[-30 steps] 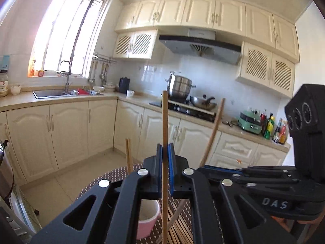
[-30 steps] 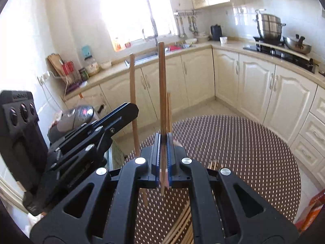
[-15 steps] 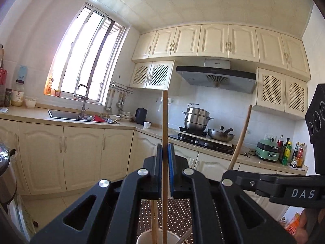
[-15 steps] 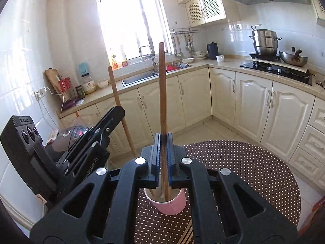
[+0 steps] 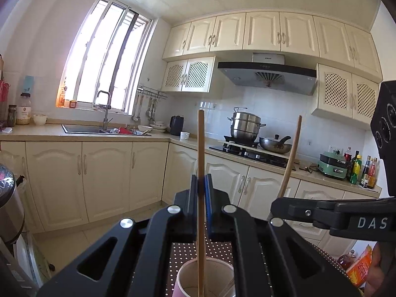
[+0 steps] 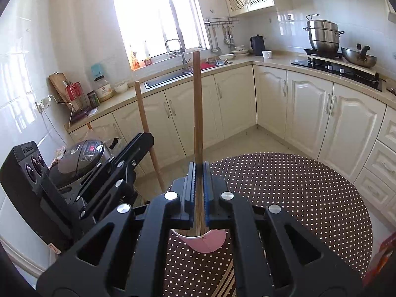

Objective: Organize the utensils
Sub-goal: 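Lower both held chopsticks toward the mouth of the pink cup, then open the left tool to drop its chopstick into the cup while the right tool releases its chopstick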

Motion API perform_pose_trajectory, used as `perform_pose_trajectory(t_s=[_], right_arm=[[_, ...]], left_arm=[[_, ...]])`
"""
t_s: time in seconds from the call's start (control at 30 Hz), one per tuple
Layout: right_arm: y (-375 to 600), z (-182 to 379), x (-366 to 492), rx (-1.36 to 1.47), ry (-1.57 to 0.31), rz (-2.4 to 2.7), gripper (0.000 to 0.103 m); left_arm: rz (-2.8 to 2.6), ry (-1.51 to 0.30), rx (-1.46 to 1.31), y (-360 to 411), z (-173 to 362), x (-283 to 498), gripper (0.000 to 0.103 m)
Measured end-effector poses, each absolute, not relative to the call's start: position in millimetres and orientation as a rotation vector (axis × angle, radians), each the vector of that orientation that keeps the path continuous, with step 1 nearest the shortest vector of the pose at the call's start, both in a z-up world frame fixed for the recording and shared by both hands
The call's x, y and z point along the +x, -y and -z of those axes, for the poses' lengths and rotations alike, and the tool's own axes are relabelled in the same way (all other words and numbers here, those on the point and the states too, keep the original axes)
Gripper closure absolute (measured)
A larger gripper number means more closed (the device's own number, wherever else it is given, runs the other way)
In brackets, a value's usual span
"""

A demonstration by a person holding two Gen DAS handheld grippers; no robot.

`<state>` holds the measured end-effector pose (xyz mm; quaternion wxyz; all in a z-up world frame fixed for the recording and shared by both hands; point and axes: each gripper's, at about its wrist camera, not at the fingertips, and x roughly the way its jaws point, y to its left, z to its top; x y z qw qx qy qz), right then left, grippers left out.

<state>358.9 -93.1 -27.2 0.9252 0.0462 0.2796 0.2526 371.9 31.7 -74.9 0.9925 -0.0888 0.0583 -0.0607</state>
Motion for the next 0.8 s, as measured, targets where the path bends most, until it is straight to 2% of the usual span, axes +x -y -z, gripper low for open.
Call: perform_pose_trajectory(t_s=[0.2, 0.23, 0.3, 0.47, 0.8], right_arm=[[92.6, 30.4, 359.2, 0.096, -0.587, -0.513, 0.097], [93.0, 31.0, 359.3, 0.097, -0.589, -0.512, 0.097], [92.3, 32.0, 359.5, 0.101, -0.594, -0.512, 0.097], [90.4, 34.1, 360.6, 0.103, -0.606, -0.509, 0.097], [88.3, 39.2, 359.0, 0.118, -0.616, -0.499, 0.097]], left_arm=[[0.139, -0.170, -0.179, -31.2, 78.9, 370.8, 0.095], [0.143, -0.176, -0.178, -30.7, 79.3, 370.4, 0.086], [0.138, -0.181, -0.170, -30.6, 79.9, 368.6, 0.076], [0.131, -0.192, -0.166, -35.1, 79.6, 362.3, 0.076], [0.096, -0.202, -0.150, -38.4, 73.0, 351.1, 0.070]])
